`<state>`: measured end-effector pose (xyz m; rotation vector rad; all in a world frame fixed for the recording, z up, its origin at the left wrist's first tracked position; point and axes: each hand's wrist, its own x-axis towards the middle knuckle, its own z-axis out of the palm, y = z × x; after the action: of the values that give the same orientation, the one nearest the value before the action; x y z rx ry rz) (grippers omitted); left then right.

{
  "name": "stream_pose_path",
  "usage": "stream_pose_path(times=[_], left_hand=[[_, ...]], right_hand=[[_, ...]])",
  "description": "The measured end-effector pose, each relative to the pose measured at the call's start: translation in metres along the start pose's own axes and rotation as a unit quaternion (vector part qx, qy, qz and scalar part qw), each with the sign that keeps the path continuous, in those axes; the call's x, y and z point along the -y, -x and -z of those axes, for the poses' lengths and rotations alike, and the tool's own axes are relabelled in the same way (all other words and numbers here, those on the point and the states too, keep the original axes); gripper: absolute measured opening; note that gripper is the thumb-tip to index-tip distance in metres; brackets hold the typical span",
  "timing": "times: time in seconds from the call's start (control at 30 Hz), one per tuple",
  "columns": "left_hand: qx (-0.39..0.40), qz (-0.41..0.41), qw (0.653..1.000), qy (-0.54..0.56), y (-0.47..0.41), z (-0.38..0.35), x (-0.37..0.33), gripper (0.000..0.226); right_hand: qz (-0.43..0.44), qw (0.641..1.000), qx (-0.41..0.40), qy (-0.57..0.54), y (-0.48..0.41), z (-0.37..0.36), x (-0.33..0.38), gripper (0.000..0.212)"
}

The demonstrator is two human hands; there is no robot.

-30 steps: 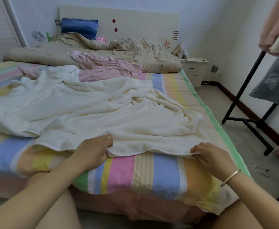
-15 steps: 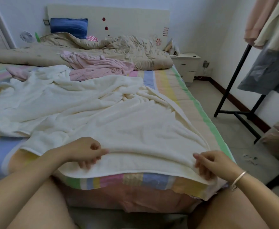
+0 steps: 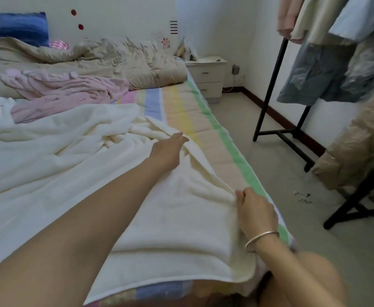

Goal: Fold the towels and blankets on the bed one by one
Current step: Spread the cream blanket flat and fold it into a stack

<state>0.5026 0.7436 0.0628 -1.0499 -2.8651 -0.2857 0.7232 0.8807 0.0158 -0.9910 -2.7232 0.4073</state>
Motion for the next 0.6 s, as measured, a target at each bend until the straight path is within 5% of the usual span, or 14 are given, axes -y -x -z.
stream_pose_path(times=[0.17, 0.47, 0.6], left_hand=[[0.010, -0.025, 0.997, -0.068, -0.057, -0.030, -0.024, 0.030], [-0.080, -0.158, 0.979, -0.096, -0.146, -0.042, -0.107, 0.022], [0.018, -0.166, 0.983, -0.082, -0.150, -0.096, -0.108, 0.030]], right_hand=[[0.007, 1.000, -0.003, 0.003, -0.015, -0.010, -0.024, 0.037], [-0.035, 0.999, 0.004, -0.029, -0.044, -0.003, -0.082, 0.036], [-0.029, 0.997, 0.001, -0.072, -0.044, -0.008, -0.087, 0.031]])
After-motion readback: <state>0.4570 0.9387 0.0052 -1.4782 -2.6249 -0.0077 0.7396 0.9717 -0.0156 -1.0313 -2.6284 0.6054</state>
